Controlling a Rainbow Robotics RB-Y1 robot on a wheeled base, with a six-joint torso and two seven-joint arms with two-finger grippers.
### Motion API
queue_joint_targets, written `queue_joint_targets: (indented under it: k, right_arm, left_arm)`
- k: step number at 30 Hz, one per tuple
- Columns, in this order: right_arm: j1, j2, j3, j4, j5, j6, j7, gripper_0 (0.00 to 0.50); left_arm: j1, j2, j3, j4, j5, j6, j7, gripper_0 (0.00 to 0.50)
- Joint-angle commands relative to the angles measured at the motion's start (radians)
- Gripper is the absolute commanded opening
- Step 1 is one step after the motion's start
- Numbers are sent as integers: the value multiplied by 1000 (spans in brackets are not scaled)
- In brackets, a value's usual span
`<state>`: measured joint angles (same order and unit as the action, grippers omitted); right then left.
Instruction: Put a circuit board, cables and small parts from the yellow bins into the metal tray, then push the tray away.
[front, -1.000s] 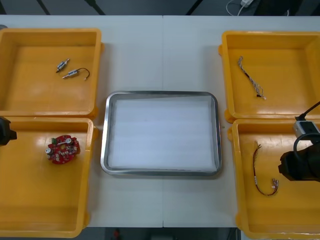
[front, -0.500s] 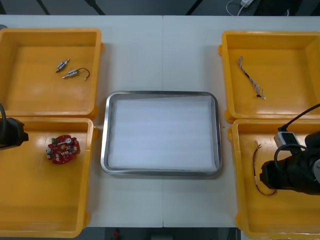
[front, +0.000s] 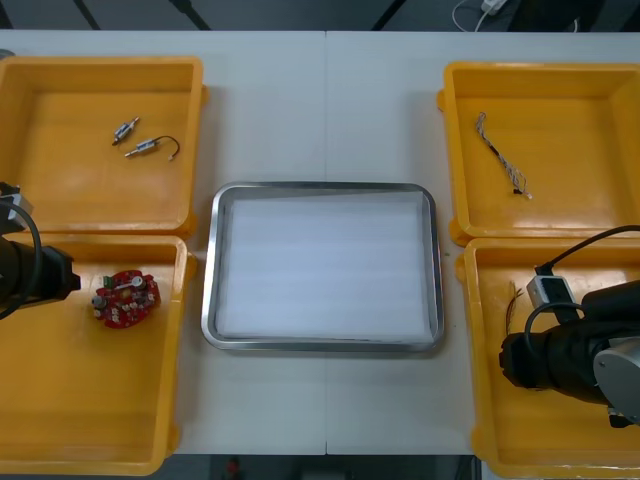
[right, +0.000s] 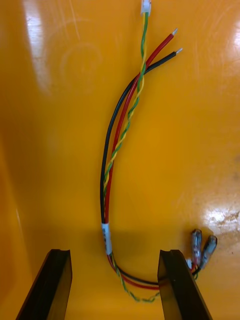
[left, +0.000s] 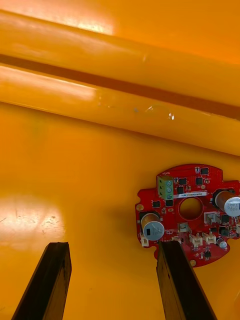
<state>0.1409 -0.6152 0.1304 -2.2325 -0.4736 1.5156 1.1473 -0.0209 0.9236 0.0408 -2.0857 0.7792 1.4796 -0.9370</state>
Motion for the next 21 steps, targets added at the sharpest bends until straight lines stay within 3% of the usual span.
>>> queue_joint_targets:
  k: [1,18,19,20,21]
  right_arm:
    - [23,15,54,19,55,-44,-44,500]
    - [23,12,104,79,99,-95,-58,492]
    - [23,12,104,80,99,-94,-57,458]
    - [23,12,104,80,98,-89,-54,458]
    - [23,12,104,80,96,-86,-52,339]
  left_arm:
    - [-40,15,-45,12,-17,-22,12,500]
    - [-64,15,-131,21,-40,-68,52,500]
    - [-64,14,-131,21,-40,-71,53,500]
    - [-64,15,-133,23,-40,-73,53,500]
    - [-64,14,-133,23,-40,-73,53,500]
